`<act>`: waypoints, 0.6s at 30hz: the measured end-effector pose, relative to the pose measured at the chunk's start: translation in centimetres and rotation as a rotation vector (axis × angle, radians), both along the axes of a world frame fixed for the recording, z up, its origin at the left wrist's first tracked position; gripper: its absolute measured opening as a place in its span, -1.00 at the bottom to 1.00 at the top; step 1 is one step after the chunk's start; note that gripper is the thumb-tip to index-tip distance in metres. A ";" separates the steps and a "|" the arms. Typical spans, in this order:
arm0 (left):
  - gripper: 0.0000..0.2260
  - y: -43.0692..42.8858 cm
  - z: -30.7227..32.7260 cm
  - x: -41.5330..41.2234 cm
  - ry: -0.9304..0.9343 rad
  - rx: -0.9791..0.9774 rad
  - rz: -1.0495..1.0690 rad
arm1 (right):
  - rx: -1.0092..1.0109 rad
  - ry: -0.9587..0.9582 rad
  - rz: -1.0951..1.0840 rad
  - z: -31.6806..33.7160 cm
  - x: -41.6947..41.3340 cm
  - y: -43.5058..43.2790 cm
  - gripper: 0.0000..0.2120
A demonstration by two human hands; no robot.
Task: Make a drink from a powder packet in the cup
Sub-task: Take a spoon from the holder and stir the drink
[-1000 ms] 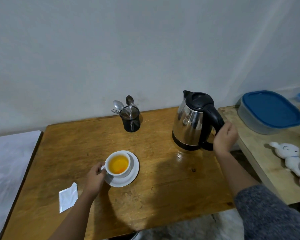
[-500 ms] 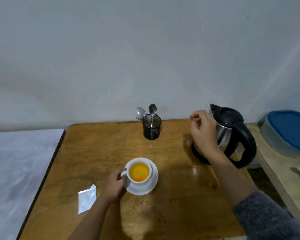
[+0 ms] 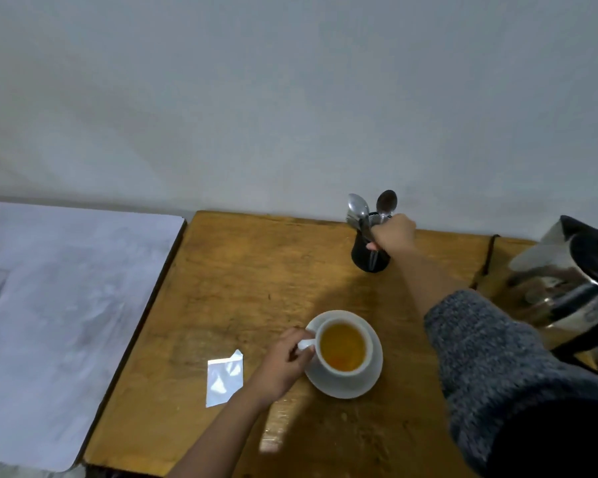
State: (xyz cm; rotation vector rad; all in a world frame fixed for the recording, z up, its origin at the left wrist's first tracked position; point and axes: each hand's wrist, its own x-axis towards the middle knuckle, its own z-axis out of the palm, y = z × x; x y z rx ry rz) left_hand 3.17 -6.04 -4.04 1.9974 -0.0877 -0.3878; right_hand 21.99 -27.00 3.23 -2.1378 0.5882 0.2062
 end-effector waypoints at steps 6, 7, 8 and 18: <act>-0.84 0.4 -0.6 0.2 -0.002 -0.035 -0.034 | -0.165 0.121 0.011 -1.3 2.0 0.1 -0.91; -0.83 0.4 -0.7 0.2 -0.008 -0.033 -0.033 | -0.193 0.134 0.020 -1.3 2.2 0.1 -0.92; -0.83 0.4 -0.8 0.3 -0.009 -0.031 -0.030 | -0.209 0.143 0.026 -1.3 2.4 0.1 -0.94; -0.84 0.1 -0.4 0.5 0.017 -0.007 -0.029 | -0.190 0.013 -0.038 -0.8 1.0 0.0 -0.82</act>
